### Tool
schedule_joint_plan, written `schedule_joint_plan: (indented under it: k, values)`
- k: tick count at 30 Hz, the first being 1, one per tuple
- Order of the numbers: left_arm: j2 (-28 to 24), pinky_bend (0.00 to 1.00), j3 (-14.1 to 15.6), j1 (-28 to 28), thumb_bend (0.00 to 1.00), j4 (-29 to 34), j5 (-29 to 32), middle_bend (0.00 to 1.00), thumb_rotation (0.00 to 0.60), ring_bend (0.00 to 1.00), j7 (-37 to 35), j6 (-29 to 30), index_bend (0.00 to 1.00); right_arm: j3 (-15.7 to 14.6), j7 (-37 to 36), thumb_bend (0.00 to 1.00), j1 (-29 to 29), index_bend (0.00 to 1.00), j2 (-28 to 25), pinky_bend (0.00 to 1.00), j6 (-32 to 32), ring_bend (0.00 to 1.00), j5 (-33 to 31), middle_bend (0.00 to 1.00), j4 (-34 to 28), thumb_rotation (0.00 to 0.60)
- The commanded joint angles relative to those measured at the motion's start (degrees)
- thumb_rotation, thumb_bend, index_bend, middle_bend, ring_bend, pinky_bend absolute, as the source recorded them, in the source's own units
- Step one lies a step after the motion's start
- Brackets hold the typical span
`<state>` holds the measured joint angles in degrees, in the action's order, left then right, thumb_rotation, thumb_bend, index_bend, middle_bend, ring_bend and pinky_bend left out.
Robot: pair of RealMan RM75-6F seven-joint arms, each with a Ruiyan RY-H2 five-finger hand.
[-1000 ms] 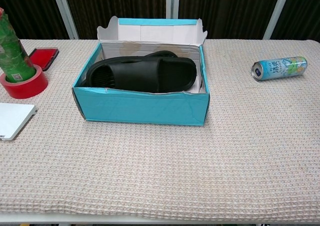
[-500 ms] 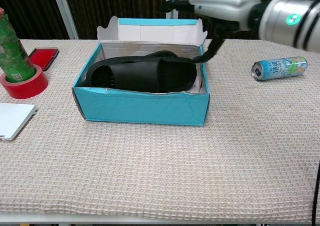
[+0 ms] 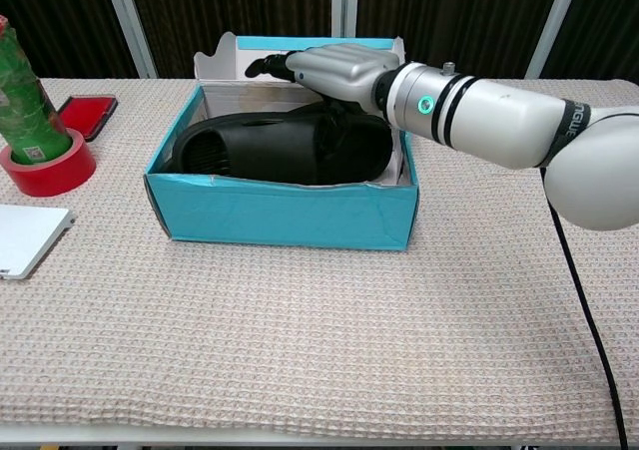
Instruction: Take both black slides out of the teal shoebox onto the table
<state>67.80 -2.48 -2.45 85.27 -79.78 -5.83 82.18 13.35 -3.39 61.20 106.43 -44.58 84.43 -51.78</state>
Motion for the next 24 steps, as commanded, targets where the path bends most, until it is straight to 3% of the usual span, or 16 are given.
schedule_joint_plan:
  k: [1, 7, 10, 13, 19, 24]
  values:
    - [0.11, 0.15, -0.03, -0.02, 0.14, -0.17, 0.03, 0.14, 0.600, 0.03, -0.24, -0.13, 0.20, -3.03, -6.26, 0.13, 1.30, 0.03, 4.31, 0.00, -4.99, 0.00, 4.82, 0.05, 7.02, 0.600]
    - [0.09, 0.15, -0.13, 0.02, 0.14, -0.31, -0.02, 0.14, 0.600, 0.03, -0.35, -0.10, 0.20, -5.80, -14.95, 0.37, 2.18, 0.30, 9.73, 0.00, -14.49, 0.00, 9.94, 0.21, 18.06, 0.600]
    - [0.04, 0.15, -0.10, -0.06, 0.14, -0.25, 0.05, 0.14, 0.600, 0.03, -0.17, -0.39, 0.20, -6.22, -17.99, 0.51, 2.45, 0.56, 11.99, 0.00, -18.20, 0.08, 10.85, 0.36, 22.69, 0.600]
    - [0.12, 0.15, -0.19, -0.06, 0.14, -0.29, 0.01, 0.14, 0.600, 0.03, -0.11, -0.31, 0.20, -5.62, -20.56, 0.59, 2.64, 0.69, 13.68, 0.00, -21.65, 0.14, 10.61, 0.45, 25.93, 0.600]
    - [0.36, 0.15, -0.31, -0.15, 0.14, -0.90, 0.11, 0.14, 0.600, 0.03, -0.39, -0.56, 0.20, -3.08, -24.06, 0.62, 2.95, 0.75, 14.67, 0.00, -27.40, 0.18, 8.56, 0.50, 28.93, 0.600]
    - [0.36, 0.15, -0.64, -0.58, 0.14, -1.19, -0.15, 0.14, 0.600, 0.03, -0.36, -0.68, 0.20, -1.74, -23.51, 0.62, 1.84, 0.75, 10.96, 0.00, -32.87, 0.18, 7.53, 0.51, 26.47, 0.600]
